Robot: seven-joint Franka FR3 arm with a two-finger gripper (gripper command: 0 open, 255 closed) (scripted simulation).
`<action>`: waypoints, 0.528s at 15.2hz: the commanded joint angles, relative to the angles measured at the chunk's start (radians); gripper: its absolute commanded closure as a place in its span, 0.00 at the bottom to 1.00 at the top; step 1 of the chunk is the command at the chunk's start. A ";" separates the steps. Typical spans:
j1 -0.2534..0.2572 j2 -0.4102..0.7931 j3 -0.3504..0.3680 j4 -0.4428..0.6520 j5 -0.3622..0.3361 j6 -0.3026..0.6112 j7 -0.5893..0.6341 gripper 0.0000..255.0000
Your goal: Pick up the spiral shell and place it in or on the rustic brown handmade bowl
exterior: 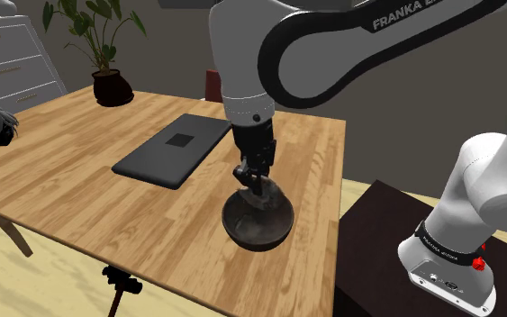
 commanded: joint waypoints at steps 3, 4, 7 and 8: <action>0.000 0.018 0.003 -0.036 -0.005 0.053 0.002 1.00; 0.000 0.018 0.003 -0.036 -0.005 0.053 0.002 1.00; 0.000 0.018 0.003 -0.036 -0.005 0.053 0.002 1.00; 0.000 0.018 0.003 -0.036 -0.005 0.053 0.002 1.00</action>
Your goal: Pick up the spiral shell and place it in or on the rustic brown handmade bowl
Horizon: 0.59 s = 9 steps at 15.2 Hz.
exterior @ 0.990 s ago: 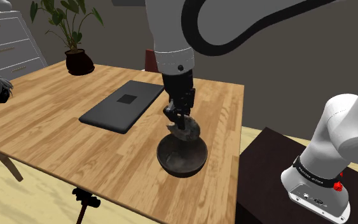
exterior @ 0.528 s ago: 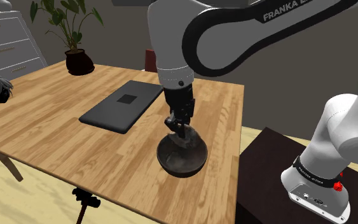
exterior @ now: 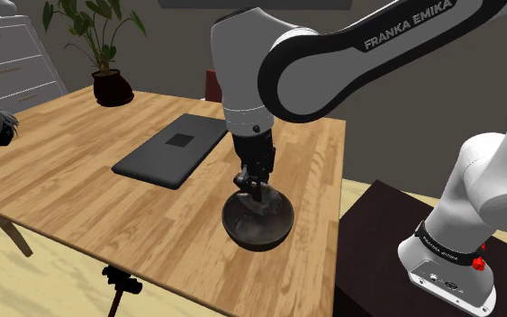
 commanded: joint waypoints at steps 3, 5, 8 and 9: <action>0.000 0.000 0.000 0.000 0.000 0.000 0.000 0.00; 0.000 0.000 0.000 0.000 0.000 0.000 0.000 0.00; 0.000 0.000 0.000 0.000 0.000 0.000 0.000 0.00; -0.001 -0.006 -0.002 0.028 0.001 -0.033 -0.001 0.00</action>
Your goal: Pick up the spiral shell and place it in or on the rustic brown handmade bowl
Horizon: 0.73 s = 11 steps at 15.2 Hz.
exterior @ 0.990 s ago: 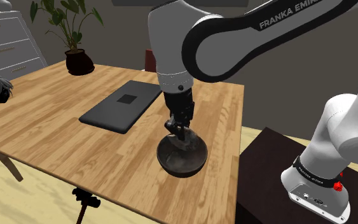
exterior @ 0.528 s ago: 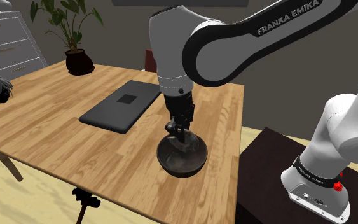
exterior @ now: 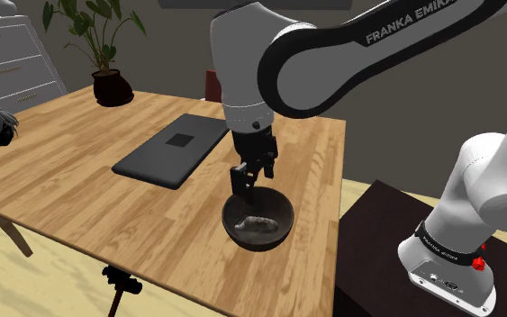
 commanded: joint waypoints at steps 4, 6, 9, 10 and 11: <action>-0.004 -0.011 -0.006 0.101 -0.001 -0.112 0.000 0.00; -0.004 -0.011 -0.006 0.101 -0.001 -0.112 0.000 0.00; -0.004 -0.011 -0.006 0.101 -0.001 -0.112 0.000 0.00; -0.004 -0.011 -0.006 0.101 -0.001 -0.112 0.000 0.00; -0.004 -0.011 -0.006 0.101 -0.001 -0.112 0.000 0.00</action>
